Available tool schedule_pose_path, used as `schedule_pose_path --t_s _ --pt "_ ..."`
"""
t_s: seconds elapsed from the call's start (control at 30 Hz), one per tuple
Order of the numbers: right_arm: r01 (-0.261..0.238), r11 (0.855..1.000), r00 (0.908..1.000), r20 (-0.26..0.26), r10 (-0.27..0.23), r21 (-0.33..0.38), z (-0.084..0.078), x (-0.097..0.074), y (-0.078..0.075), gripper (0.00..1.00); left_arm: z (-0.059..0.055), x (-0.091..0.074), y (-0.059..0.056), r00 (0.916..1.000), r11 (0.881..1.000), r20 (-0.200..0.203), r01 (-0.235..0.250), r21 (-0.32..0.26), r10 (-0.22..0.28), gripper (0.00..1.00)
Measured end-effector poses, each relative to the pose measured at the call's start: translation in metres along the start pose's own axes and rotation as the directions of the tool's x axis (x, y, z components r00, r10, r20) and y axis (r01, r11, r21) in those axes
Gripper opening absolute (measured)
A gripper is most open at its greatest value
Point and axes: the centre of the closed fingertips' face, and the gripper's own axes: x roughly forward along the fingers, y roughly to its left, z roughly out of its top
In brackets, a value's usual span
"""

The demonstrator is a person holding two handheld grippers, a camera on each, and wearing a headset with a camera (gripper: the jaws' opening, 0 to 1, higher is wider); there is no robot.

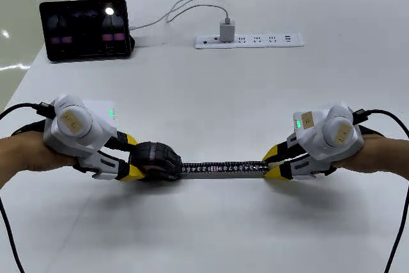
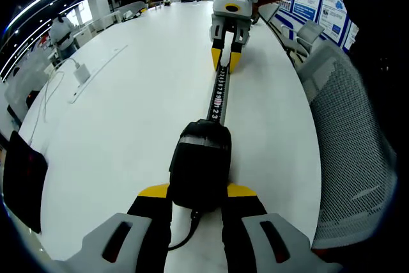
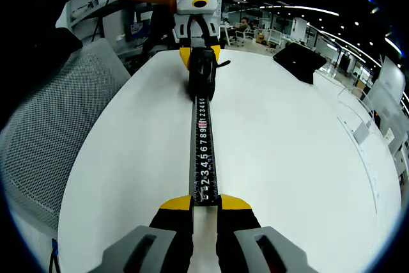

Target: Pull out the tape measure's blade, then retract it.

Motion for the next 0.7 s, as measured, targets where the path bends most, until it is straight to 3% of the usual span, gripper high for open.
schedule_pose_path --t_s 0.7 --pt "-0.004 1.000 0.9997 -0.023 0.004 0.020 -0.021 -0.019 0.002 0.09 0.001 0.001 0.000 1.0000 1.000 -0.003 0.005 0.002 -0.005 0.24"
